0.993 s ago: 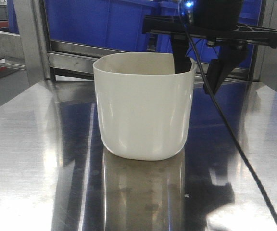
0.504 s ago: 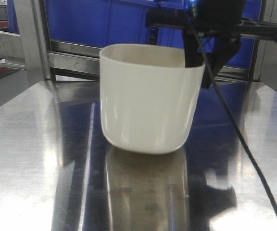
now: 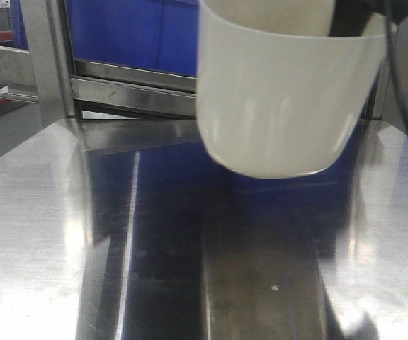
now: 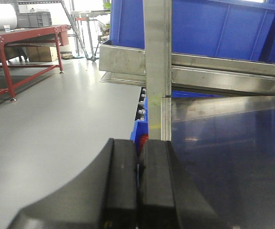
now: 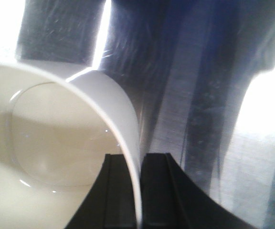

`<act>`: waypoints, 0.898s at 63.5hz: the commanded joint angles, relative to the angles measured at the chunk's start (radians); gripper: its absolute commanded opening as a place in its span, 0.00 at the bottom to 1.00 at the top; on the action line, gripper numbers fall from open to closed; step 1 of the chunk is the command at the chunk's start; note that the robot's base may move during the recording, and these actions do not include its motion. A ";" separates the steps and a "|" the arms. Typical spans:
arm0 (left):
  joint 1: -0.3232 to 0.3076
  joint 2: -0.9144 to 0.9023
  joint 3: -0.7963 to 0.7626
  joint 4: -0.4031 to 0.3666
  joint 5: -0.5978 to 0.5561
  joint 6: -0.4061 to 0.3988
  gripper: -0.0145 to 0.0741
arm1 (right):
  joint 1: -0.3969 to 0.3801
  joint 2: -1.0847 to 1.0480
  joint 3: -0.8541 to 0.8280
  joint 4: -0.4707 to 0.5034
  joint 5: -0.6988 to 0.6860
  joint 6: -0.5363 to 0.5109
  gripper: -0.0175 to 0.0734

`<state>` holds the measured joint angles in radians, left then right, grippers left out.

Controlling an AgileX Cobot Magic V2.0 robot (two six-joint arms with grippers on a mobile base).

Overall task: Move white bin to right shelf second layer
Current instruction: 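Hold the bin in the right gripper while turning away from the table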

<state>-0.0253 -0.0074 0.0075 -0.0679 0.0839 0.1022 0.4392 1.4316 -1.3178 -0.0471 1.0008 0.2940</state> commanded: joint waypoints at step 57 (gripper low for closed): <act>-0.004 -0.013 0.037 -0.006 -0.084 -0.003 0.26 | -0.413 -0.712 0.544 0.072 -0.262 -0.174 0.25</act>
<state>-0.0253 -0.0074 0.0075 -0.0679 0.0839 0.1022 0.0337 0.7651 -0.7583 0.0251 0.8119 0.1074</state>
